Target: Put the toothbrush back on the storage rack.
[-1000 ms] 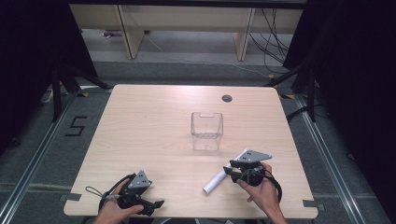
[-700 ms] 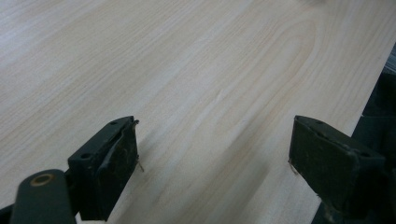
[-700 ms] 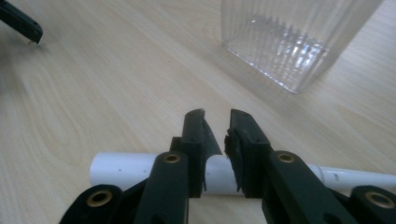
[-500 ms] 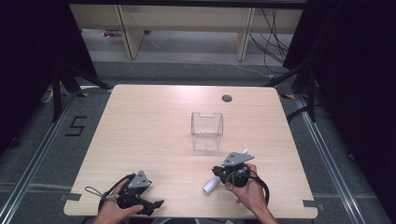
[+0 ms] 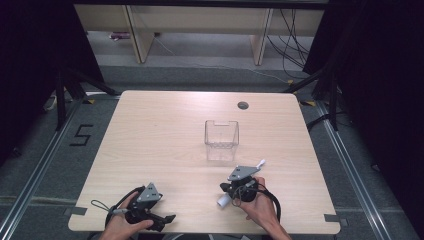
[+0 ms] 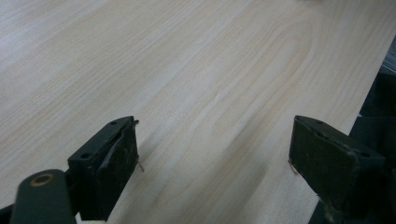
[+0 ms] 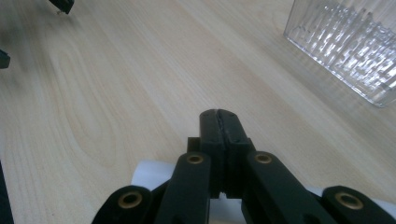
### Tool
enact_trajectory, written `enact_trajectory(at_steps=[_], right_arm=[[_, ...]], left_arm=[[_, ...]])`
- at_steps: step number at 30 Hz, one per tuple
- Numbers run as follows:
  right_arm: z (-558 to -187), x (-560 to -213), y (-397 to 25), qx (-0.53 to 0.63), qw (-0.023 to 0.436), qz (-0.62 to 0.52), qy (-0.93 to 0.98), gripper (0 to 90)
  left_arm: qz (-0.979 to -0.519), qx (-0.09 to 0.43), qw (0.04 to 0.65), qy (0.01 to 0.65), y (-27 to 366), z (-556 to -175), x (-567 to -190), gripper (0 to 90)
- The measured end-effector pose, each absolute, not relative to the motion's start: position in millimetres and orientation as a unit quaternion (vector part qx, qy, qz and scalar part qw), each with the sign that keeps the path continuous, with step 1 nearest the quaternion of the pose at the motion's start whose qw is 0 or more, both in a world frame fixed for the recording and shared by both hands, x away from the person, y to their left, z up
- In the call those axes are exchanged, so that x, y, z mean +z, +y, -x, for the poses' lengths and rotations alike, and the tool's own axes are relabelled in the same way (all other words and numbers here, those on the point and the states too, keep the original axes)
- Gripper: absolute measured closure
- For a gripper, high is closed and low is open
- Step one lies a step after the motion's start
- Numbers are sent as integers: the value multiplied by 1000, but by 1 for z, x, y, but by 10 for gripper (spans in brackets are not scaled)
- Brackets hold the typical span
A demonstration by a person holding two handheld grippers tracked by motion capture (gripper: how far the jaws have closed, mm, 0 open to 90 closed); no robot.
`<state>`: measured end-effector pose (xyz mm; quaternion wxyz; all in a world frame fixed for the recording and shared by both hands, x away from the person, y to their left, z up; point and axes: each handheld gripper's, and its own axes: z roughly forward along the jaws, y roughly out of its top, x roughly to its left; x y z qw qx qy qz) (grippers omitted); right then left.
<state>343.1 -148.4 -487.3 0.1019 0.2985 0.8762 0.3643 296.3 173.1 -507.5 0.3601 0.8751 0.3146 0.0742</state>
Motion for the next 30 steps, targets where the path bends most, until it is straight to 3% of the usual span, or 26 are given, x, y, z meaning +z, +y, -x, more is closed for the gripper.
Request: enact_trajectory(at_steps=[30], right_arm=[[-340,-496,-141,340,77,-278,895,895]], left_arm=[[-875,71,363,314,173,-296,-507,149]])
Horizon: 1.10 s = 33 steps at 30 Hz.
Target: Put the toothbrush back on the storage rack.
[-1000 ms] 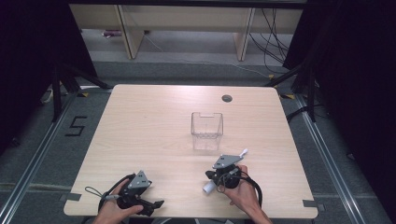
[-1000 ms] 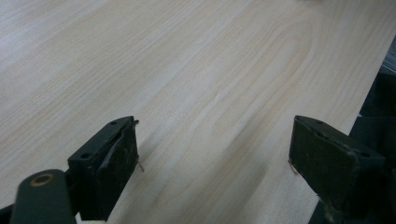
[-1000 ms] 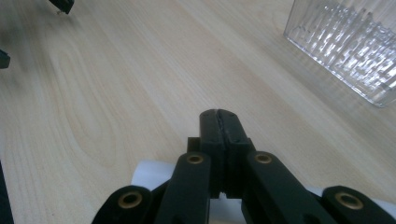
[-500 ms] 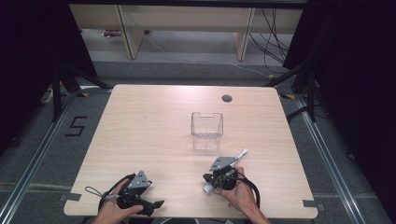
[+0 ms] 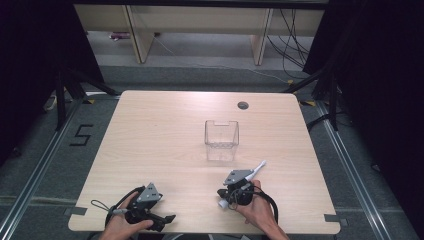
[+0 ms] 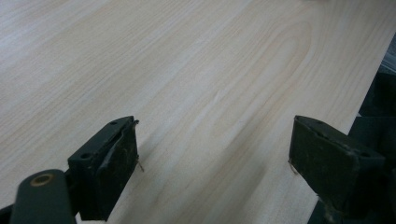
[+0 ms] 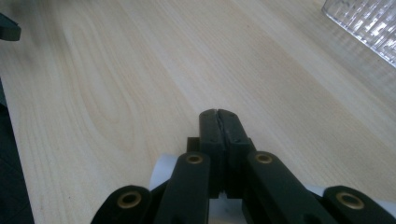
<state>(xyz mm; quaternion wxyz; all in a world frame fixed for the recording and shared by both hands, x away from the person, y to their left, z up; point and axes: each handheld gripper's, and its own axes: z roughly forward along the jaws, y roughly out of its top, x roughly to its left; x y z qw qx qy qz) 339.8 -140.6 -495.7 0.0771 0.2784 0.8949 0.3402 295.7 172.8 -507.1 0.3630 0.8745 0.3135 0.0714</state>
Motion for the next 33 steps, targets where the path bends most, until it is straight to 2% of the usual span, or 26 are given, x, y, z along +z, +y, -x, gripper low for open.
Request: enact_trajectory(at_steps=[11,20,23,25,32,33], right_arm=[[-336,-498,-147,328,59,-280,900,889],[-328,-500,-155,327,66,-280,900,886],[-325,-498,-159,323,51,-287,900,886],[-324,-500,-160,321,65,-289,900,885],[-321,-497,-165,318,51,-288,902,882],[-320,-495,-166,313,36,-296,902,882]], left_arm=[[-876,71,363,309,174,-296,-506,149],[-875,72,365,310,174,-295,-506,149],[-876,72,364,309,174,-296,-506,149],[-875,72,364,310,174,-296,-506,149],[-874,73,365,313,174,-295,-506,149],[-871,70,371,316,173,-295,-506,149]])
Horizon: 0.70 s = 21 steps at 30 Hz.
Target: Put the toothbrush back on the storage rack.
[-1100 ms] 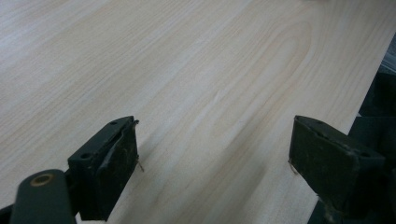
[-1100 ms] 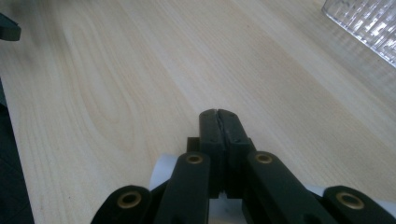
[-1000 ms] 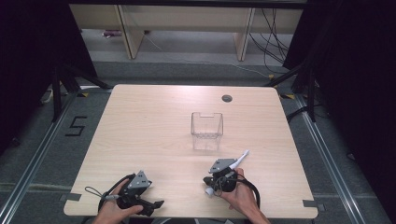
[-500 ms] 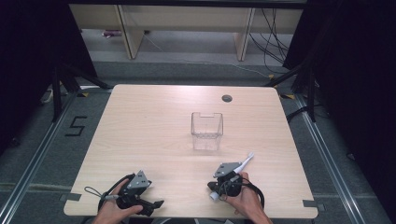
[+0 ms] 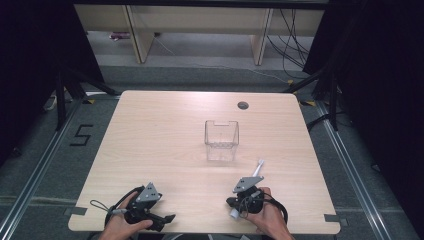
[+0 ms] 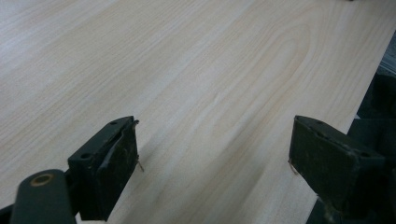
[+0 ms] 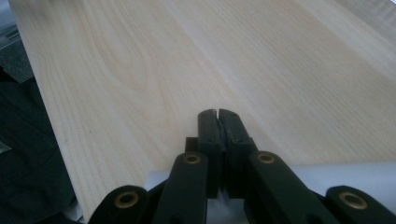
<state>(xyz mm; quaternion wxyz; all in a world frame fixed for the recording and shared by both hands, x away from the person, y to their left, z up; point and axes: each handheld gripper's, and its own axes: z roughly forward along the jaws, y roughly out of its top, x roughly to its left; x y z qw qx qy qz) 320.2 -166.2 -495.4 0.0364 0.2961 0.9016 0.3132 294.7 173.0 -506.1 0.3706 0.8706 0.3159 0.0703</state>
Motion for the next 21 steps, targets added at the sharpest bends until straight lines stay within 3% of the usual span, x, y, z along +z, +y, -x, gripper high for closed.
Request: enact_trajectory(at_steps=[3,21], right_arm=[[-320,-499,-172,318,65,-288,901,878],[-311,-495,-199,310,55,-314,896,872]], left_arm=[[-871,70,370,316,173,-295,-506,149],[-875,73,364,310,174,-296,-506,149]])
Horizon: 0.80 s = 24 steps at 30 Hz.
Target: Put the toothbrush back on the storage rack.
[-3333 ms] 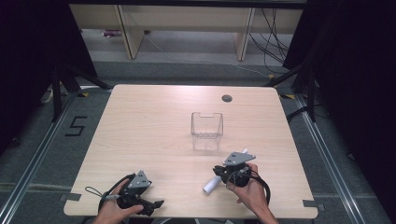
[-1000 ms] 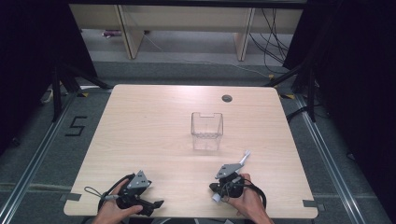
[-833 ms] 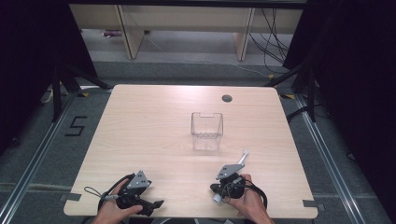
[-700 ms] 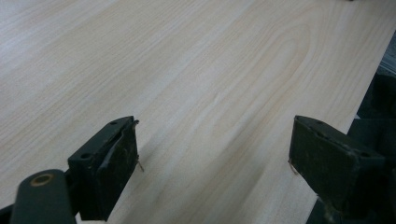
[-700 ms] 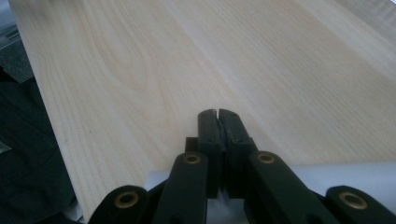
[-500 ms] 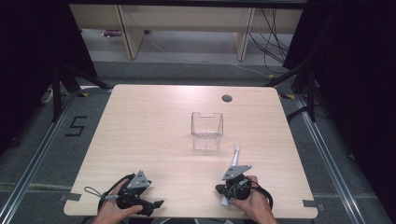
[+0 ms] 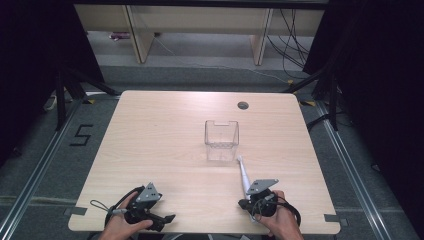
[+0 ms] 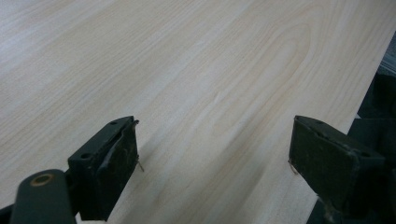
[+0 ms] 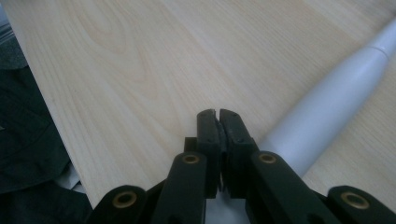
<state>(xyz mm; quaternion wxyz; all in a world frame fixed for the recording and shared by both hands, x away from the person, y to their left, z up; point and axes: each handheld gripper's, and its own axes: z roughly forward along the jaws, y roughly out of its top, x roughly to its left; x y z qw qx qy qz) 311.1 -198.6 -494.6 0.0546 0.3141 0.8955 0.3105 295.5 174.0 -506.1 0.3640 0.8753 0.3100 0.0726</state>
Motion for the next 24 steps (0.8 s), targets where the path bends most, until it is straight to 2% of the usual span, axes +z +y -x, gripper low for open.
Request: enact_trajectory(at_steps=[24], right_arm=[[-301,-490,-253,316,87,-353,876,869]], left_arm=[[-877,73,361,309,174,-296,-507,149]])
